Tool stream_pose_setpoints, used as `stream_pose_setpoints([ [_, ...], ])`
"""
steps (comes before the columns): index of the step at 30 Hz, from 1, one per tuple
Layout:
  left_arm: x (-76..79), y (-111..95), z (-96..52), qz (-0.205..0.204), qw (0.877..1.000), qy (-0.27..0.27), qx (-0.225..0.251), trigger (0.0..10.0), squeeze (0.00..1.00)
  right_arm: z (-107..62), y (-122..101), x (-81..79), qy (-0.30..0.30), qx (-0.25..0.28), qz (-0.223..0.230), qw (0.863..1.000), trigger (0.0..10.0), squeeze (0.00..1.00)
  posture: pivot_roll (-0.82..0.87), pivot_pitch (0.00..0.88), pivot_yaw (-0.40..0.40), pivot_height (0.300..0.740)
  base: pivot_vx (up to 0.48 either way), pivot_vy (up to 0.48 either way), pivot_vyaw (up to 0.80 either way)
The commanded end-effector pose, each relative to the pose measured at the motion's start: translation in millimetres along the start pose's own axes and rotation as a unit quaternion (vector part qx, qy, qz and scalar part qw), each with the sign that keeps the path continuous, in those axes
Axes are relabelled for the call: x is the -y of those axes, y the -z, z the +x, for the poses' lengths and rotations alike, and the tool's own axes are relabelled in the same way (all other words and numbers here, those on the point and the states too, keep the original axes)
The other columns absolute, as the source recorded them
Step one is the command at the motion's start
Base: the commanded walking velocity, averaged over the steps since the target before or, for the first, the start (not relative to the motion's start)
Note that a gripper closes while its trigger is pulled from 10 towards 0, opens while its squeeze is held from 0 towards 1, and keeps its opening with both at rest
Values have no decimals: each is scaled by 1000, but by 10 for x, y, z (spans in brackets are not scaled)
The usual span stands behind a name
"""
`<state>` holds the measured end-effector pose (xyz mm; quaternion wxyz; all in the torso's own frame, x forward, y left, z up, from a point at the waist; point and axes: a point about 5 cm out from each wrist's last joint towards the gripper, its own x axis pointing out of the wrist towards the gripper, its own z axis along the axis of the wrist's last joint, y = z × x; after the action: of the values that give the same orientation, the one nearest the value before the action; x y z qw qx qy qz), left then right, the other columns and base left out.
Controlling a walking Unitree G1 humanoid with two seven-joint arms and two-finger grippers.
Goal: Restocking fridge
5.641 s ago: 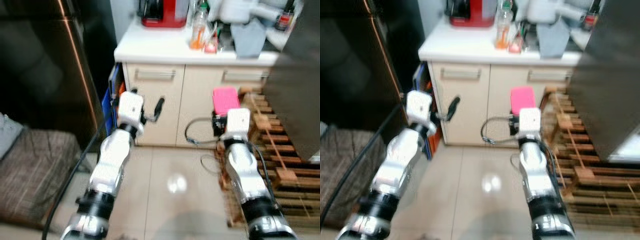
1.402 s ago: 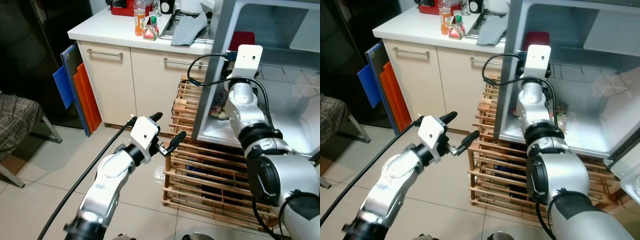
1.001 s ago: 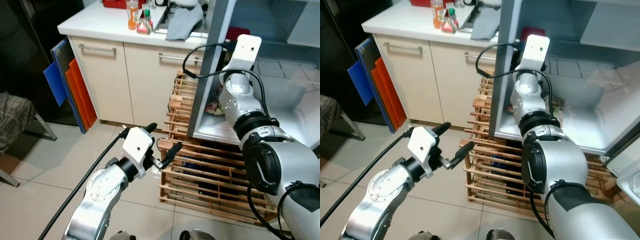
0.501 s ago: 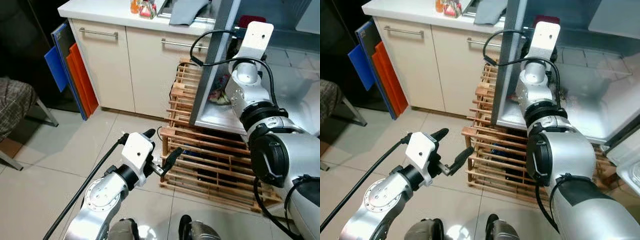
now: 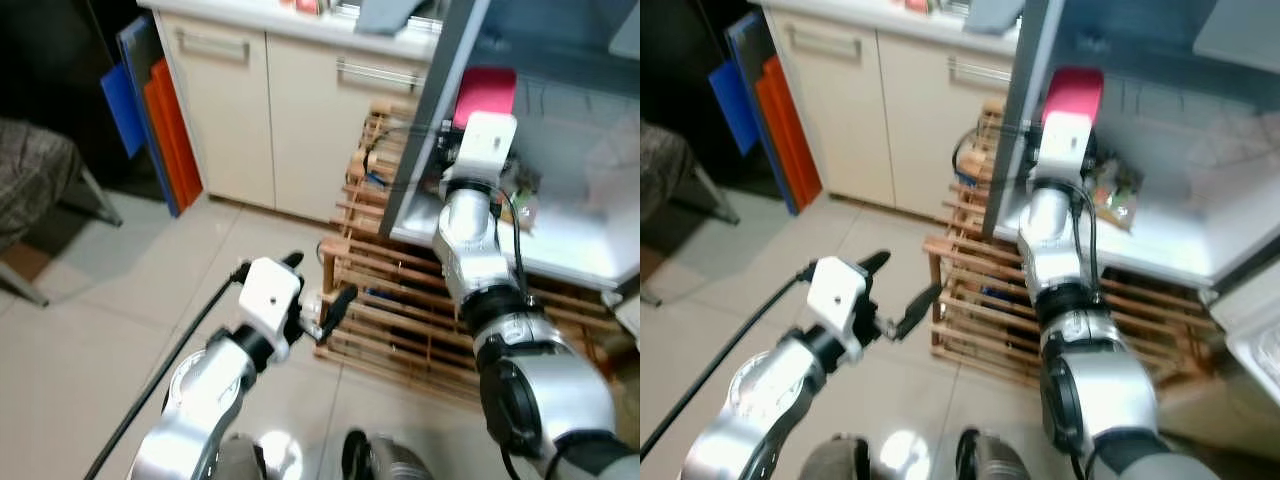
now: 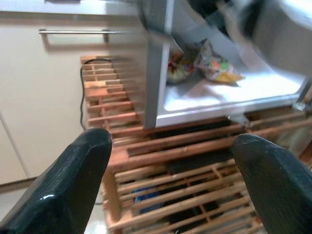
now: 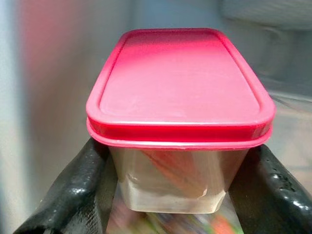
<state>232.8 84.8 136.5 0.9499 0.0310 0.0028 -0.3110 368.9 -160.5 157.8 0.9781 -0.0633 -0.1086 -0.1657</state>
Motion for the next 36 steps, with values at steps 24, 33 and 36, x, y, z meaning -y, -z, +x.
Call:
stream_pose_setpoints([
  [24,-203,-184,500,25,996,-21,85,10000,0,125,-533,-290,-110,56,64,990,0,0,36,0,-46,740,106,-144,0],
  [33,-248,-165,502,33,995,-23,88,10000,0,20,-445,-383,-148,34,69,986,0,0,39,0,-56,740,0,0,0],
  [36,-247,-161,504,31,995,-23,88,10000,0,5,-420,-395,-154,29,70,985,0,0,33,0,-54,740,0,0,0],
])
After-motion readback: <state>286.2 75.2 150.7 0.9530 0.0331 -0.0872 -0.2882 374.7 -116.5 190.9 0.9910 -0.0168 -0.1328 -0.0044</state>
